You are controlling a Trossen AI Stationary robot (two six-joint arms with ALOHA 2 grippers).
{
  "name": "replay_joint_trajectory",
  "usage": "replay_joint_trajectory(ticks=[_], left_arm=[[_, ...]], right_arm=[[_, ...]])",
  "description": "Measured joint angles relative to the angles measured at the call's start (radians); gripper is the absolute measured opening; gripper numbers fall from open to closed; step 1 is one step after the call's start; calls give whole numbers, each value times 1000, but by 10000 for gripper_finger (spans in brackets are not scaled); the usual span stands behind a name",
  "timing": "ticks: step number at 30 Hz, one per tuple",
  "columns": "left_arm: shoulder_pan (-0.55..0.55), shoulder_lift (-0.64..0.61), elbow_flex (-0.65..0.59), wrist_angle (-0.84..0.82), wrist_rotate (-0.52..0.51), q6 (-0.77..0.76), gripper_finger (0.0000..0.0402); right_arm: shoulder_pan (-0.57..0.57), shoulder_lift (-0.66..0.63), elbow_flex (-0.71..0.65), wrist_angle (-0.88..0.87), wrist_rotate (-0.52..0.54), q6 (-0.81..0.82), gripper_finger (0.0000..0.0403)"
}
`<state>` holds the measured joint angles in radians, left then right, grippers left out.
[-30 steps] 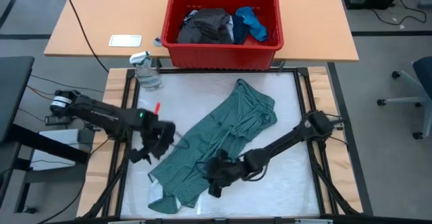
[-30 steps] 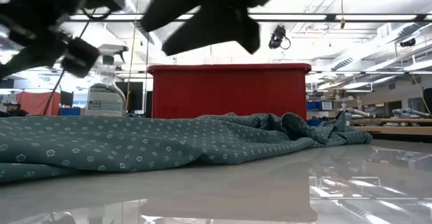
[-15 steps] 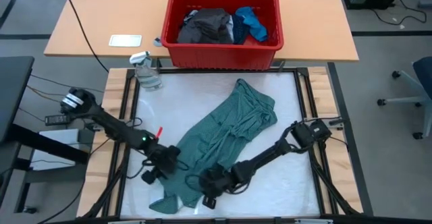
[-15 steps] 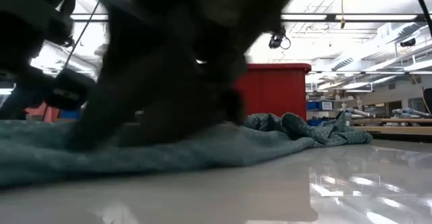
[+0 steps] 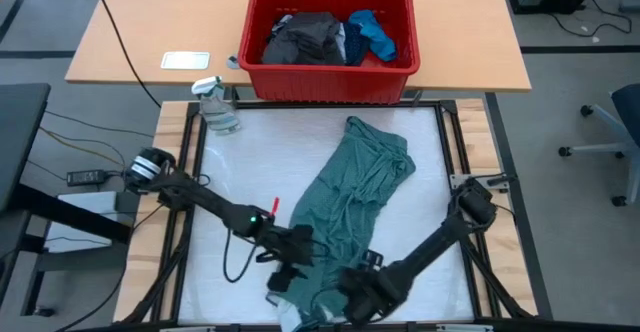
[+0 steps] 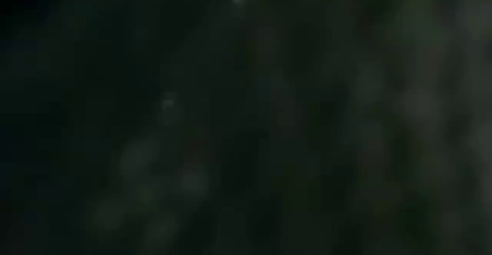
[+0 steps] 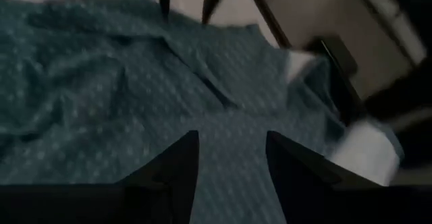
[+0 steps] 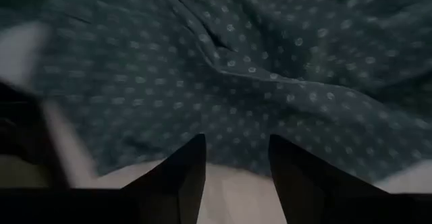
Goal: Fold laundry
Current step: Fold the green shirt
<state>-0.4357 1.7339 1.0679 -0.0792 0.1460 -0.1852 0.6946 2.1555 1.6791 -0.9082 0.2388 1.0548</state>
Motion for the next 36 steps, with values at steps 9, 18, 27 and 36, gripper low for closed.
replay_joint_trajectory(ticks=[9, 18, 27, 36], left_arm=[[-141, -17, 112, -495, 73, 219, 176], [-272, -14, -52, -194, -172, 148, 188], [-256, 53, -130, -11, -195, 139, 248], [-229, 172, -65, 35, -191, 68, 154]], right_arm=[[130, -48, 2, 155, 193, 29, 171], [120, 84, 0, 391, 218, -44, 221], [57, 101, 0, 408, 203, -147, 261], [20, 138, 5, 423, 39, 5, 132]])
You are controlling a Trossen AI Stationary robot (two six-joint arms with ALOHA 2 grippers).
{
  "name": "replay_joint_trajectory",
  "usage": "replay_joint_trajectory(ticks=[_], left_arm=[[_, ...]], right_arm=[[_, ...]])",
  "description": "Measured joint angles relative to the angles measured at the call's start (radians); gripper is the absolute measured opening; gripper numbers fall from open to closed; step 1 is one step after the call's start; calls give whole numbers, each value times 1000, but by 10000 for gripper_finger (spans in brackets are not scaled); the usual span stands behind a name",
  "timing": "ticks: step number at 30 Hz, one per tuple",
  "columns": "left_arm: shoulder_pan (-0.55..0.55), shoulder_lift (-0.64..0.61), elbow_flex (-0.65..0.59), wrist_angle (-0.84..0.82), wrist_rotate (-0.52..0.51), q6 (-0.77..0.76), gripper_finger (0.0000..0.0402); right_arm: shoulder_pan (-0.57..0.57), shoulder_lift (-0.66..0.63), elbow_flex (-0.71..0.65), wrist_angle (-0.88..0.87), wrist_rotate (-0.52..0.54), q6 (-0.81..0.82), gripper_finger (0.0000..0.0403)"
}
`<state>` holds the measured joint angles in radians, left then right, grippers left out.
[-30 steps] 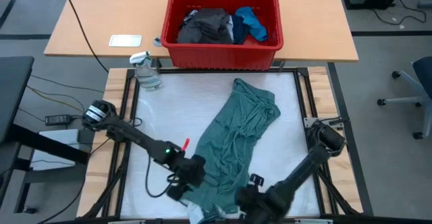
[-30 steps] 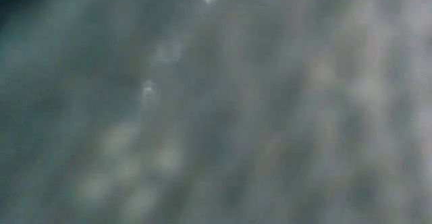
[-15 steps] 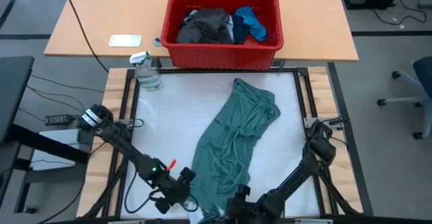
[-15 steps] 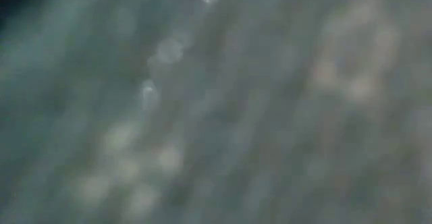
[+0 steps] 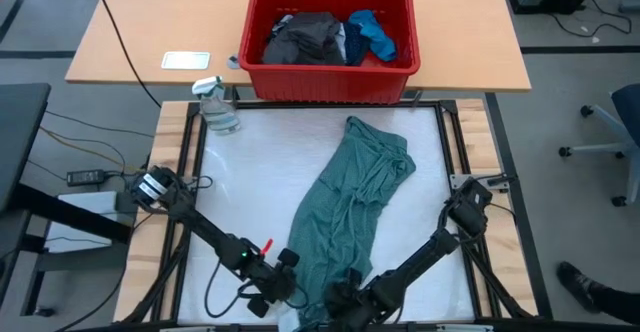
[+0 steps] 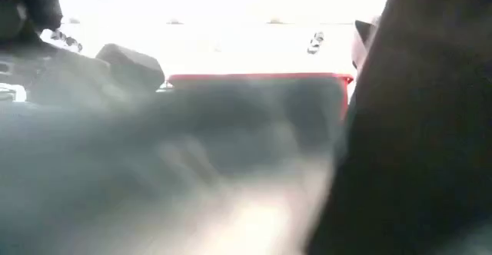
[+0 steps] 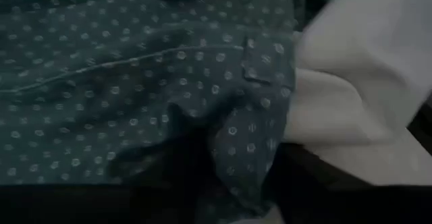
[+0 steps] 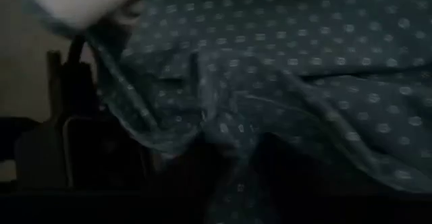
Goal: Fold laundry
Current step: Fold the green shirt
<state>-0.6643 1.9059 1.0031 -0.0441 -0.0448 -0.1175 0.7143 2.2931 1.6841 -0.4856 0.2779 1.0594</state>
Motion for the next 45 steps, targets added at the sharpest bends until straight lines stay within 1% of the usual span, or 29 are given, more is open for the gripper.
replay_joint_trajectory(ticks=[2, 3, 4, 5, 6, 8, 10, 12, 14, 17, 21, 24, 27, 29, 32, 34, 36, 38, 41, 45], left_arm=[[1, -6, 31, -15, 16, 4, 96], [5, -11, 44, -29, 41, 4, 65], [12, -21, 58, -50, 73, 5, 34], [22, -31, 75, -65, 110, 4, 19], [33, -47, 99, -98, 138, 18, 13], [62, -85, 144, -208, 176, 72, 11], [99, -109, 179, -271, 244, 129, 7], [140, -129, 206, -296, 311, 169, 4], [188, -163, 243, -294, 361, 193, 3], [274, -209, 293, -307, 372, 218, 2], [407, -220, 344, -379, 389, 247, 1], [514, -229, 353, -420, 409, 281, 1], [618, -207, 345, -456, 409, 344, 1], [687, -184, 345, -454, 411, 388, 1], [785, -127, 346, -427, 459, 450, 1], [835, -69, 346, -399, 467, 469, 1], [879, -19, 345, -382, 466, 469, 9], [913, 19, 345, -366, 458, 467, 25], [954, 45, 345, -366, 440, 433, 63], [992, 27, 345, -358, 438, 420, 125]], right_arm=[[-6, -15, -2, -15, -40, 21, 58], [-7, -27, -4, -17, -62, 13, 31], [-6, -42, -5, -23, -76, 3, 19], [-5, -60, -7, -31, -86, 4, 18], [-4, -83, -7, -34, -92, 11, 17], [-3, -137, -7, -38, -108, 19, 10], [1, -189, -5, -53, -100, 15, 7], [3, -231, -5, -95, -82, 17, 6], [4, -268, -5, -176, -61, 39, 5], [2, -326, -5, -318, 6, 103, 4], [-24, -384, -5, -543, 102, 189, 2], [-75, -430, -21, -686, 110, 202, 2], [-153, -485, -115, -738, 94, 190, 2], [-211, -529, -210, -712, 75, 175, 2], [-305, -611, -379, -613, 29, 146, 2], [-368, -659, -489, -519, -3, 137, 2], [-420, -703, -574, -457, -10, 151, 9], [-465, -741, -628, -445, -11, 197, 33], [-514, -787, -672, -450, -16, 230, 88], [-539, -840, -680, -443, -4, 255, 167]])
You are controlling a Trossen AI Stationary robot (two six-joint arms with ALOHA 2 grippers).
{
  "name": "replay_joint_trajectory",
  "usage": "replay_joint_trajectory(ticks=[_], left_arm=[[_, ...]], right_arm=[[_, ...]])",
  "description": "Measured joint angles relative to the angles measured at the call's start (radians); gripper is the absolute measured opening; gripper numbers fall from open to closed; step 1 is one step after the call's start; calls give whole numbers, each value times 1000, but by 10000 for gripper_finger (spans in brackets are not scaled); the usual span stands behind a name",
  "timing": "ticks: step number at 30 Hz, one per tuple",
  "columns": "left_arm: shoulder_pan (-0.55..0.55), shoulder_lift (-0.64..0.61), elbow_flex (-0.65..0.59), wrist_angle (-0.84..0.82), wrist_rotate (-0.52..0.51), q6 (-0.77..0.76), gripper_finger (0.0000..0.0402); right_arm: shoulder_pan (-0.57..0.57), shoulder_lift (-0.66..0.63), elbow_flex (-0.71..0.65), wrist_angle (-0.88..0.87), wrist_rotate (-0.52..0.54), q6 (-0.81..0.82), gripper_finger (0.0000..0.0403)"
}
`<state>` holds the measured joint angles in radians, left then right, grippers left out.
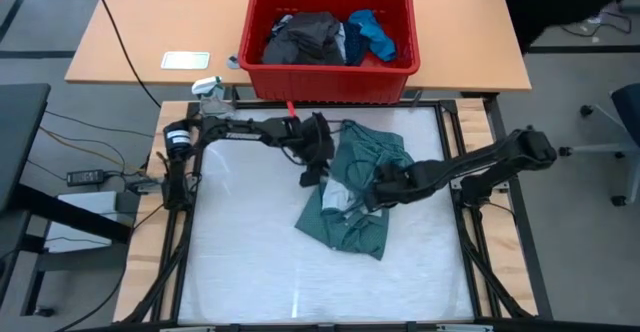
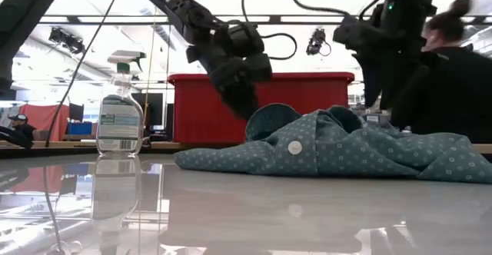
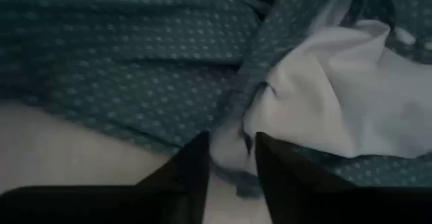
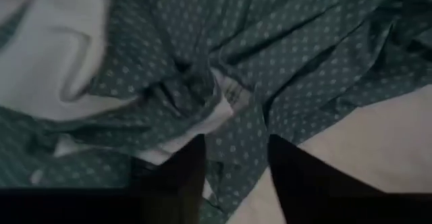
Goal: Fold laundry
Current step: Fold the green shirt
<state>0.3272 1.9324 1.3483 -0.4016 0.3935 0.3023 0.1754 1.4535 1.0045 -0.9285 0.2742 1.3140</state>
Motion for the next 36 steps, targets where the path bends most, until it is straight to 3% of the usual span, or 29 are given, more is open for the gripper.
replay_joint_trajectory(ticks=[3, 6, 12, 14, 17, 20, 26, 36], left_arm=[[17, -48, 0, -11, 21, -13, 166], [26, -111, 2, -114, 90, -12, 191], [4, -149, -70, -195, 200, -2, 193], [-19, -149, -114, -200, 239, -5, 191], [-99, -149, -185, -229, 262, 2, 190], [-206, -157, -237, -249, 212, 21, 186], [-398, -173, -264, -207, -24, 6, 181], [-466, -168, -262, -13, -177, 5, 187]], right_arm=[[-2, -22, 25, 2, 15, 40, 216], [34, -36, 64, 52, 44, 58, 241], [223, 13, 78, 201, 293, 12, 240], [276, 58, 78, 251, 296, -2, 240], [352, 139, 78, 386, 209, -86, 240], [413, 230, 85, 475, 142, -154, 236], [474, 368, 153, 418, 177, -136, 233], [475, 457, 174, 362, 249, -92, 233]])
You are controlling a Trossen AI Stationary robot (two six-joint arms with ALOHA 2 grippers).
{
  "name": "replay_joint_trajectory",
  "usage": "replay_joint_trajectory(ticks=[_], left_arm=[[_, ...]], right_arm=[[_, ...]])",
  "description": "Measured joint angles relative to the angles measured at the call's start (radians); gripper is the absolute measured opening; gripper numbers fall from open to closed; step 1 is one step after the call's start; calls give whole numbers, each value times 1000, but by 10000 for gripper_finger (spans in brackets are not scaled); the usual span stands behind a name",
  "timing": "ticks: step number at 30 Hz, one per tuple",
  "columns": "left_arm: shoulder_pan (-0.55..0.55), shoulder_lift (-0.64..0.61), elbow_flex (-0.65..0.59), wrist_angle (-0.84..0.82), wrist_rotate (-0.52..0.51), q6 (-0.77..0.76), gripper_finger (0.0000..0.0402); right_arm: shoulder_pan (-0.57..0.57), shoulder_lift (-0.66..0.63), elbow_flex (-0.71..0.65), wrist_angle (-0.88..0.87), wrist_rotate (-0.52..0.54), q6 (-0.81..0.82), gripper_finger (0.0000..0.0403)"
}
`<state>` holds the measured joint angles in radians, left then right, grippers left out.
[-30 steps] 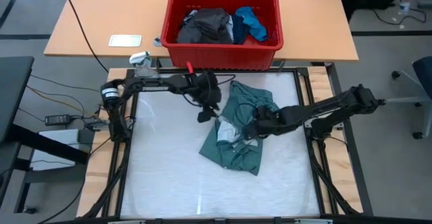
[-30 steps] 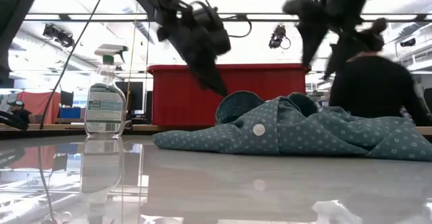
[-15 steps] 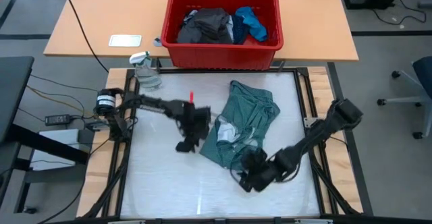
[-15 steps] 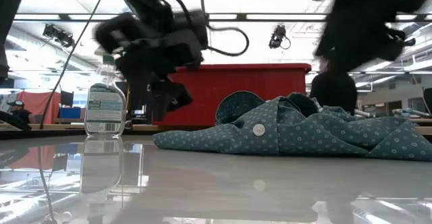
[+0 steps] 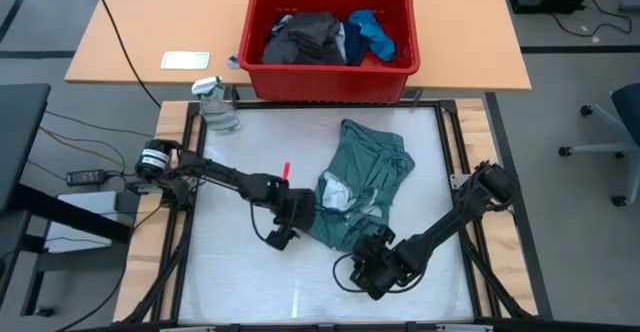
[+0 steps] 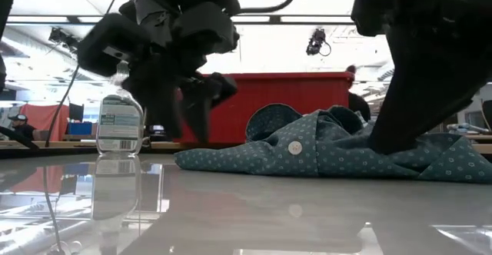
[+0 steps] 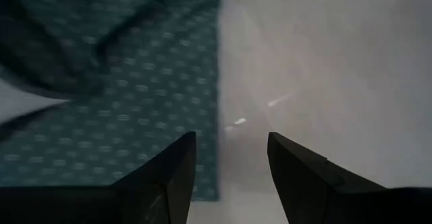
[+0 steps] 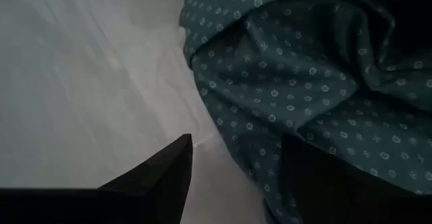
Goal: Fold laundry
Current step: Fold the green shirt
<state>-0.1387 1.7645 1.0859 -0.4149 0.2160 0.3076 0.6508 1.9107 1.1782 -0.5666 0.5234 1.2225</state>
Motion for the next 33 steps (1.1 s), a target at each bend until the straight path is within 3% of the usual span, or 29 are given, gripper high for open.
replay_joint_trajectory(ticks=[6, 10, 17, 20, 25, 33], left_arm=[[7, 2, -1, 56, -22, 3, 188], [6, 36, -62, 220, -21, 59, 188], [7, 112, -107, 311, -25, 6, 179], [1, 134, -105, 314, -42, -68, 139], [-37, 142, -105, 339, -35, -221, 22], [-145, 119, -1, 213, 175, -403, 10]], right_arm=[[-2, -26, 1, -37, -16, -7, 231], [-2, -10, 0, -154, -26, 104, 226], [-18, 67, 4, -86, -115, 40, 213], [-21, 74, 6, -77, -152, 94, 169], [-9, 31, 2, -71, -185, 148, 27], [17, -51, -2, -30, -347, 139, 10]])
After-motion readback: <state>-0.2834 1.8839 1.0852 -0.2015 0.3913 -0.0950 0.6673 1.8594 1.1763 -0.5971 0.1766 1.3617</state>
